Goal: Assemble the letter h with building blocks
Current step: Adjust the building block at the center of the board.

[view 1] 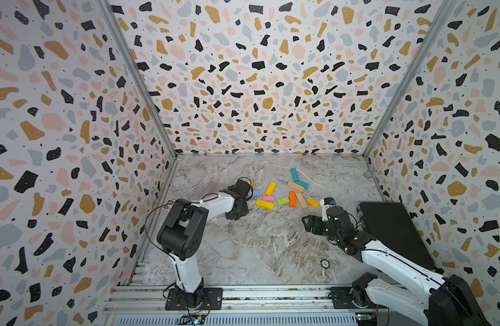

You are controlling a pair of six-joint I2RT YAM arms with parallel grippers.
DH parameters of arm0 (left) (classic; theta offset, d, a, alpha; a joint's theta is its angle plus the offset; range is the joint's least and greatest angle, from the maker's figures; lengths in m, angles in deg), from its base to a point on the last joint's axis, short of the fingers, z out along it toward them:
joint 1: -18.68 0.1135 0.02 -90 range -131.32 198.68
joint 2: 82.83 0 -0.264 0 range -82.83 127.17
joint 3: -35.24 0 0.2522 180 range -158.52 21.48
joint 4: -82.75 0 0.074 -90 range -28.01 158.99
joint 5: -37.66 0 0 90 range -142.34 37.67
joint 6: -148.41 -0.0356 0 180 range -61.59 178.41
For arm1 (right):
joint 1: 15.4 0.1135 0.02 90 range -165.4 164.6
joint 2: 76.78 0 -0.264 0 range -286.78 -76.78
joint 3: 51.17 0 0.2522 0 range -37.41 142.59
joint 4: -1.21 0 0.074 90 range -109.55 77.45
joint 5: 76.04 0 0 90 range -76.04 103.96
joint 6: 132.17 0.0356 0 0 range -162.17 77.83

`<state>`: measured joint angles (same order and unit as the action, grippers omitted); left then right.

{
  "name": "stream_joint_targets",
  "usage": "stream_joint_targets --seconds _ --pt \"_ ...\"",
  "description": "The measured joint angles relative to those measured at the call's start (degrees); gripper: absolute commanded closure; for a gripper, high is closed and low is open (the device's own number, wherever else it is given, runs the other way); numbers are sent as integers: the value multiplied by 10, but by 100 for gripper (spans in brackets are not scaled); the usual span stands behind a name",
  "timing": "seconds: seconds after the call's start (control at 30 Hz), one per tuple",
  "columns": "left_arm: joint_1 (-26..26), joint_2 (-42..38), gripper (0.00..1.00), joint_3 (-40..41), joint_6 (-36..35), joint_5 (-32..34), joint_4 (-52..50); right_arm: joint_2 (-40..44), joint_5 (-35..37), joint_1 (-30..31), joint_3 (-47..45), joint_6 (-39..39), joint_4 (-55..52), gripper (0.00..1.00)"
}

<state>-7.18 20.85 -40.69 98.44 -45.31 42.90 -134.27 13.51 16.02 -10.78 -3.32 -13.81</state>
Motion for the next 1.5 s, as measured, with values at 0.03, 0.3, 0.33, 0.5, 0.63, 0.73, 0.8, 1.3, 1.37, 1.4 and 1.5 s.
stream_joint_targets --seconds 0.03,0.3,0.33,0.5,0.63,0.73,0.8,1.3,1.37,1.4,1.5 --pt "-1 -2 63 0 -11 -8 -5 2 -1 0 0 0 0 16" --pt "-5 -18 34 14 -64 -18 -38 3 -13 0 -5 7 4 16" --pt "-5 -18 36 14 -67 -15 -41 3 -14 0 -5 8 4 16" --pt "-5 5 44 -18 -92 11 -72 9 -15 0 -5 8 4 16" --pt "-5 33 45 -56 -118 36 -84 18 -15 0 -5 8 4 16" --pt "-5 49 49 -76 -134 45 -90 22 -15 0 -6 8 4 16" --pt "-3 59 53 -89 -144 47 -92 22 -15 0 -7 9 5 16" --pt "4 13 73 -31 -182 50 -74 25 -22 0 -11 13 9 16" --pt "7 -2 74 -9 -181 50 -70 25 -25 0 -11 13 9 16" --pt "9 -7 74 -1 -181 51 -67 25 -26 0 -11 14 9 16" --pt "11 -10 74 3 -180 52 -63 25 -29 0 -11 15 9 16"
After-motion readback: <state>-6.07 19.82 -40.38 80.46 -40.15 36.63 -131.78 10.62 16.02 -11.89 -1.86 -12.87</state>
